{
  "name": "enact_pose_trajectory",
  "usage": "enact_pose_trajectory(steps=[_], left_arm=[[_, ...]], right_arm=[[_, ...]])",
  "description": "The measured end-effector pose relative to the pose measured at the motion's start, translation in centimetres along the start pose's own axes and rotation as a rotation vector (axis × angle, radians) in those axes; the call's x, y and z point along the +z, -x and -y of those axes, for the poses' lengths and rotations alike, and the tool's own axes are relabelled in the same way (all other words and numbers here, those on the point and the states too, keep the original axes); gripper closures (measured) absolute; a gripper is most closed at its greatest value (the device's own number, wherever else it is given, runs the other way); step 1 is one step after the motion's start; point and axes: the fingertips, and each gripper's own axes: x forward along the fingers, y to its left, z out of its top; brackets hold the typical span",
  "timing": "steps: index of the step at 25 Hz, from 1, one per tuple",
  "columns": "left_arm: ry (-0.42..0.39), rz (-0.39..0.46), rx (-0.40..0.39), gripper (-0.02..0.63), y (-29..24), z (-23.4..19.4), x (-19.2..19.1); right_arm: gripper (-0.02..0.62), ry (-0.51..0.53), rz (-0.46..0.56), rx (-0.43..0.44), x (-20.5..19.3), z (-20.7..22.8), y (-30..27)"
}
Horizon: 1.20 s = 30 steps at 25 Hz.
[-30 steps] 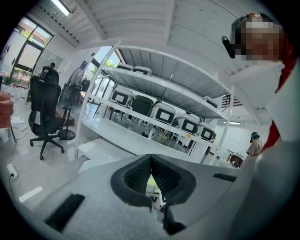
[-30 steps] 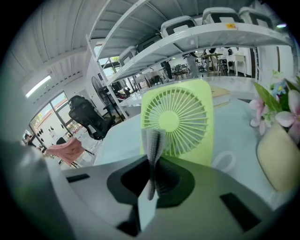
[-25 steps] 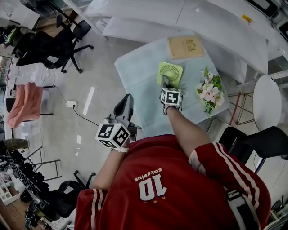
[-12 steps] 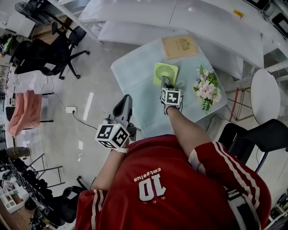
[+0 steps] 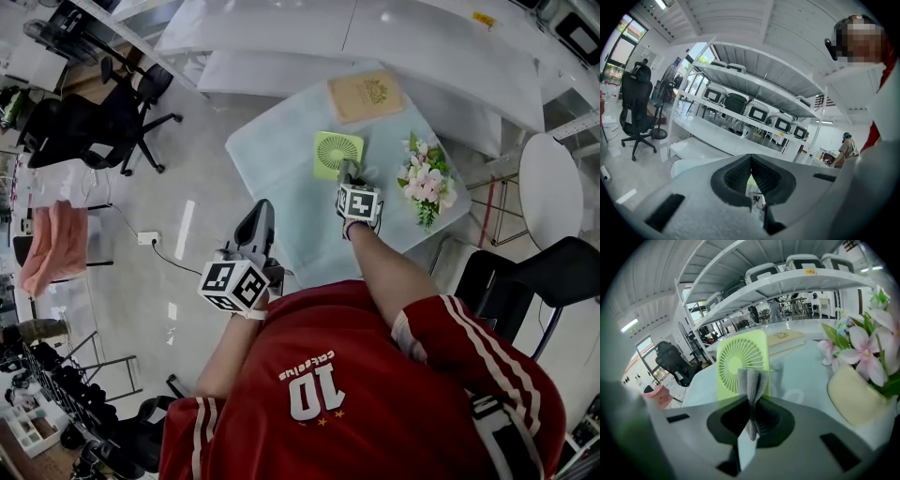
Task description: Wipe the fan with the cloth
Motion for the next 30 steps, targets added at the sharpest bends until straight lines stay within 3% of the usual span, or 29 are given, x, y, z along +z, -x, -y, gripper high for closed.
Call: enact_pose_trajectory(steps=[6, 19, 30], left_arm=[[-0.006, -0.005, -0.026, 0.600, -0.4, 0.7, 0.0], [-0.030, -0.040, -0.085, 0.600, -0.9, 3.2, -0.6], [-0.085, -0.125, -0.127, 0.600, -0.8, 5.8, -2.3]], right_arm=[[0.577, 0.006, 0.016, -0.017, 0.0, 0.9, 0.7], [0.577, -0.124, 0.049, -0.122, -0.3, 4.8, 3.2], [0.577, -0.221, 0.037, -0.117, -3.1, 5.2, 4.7]])
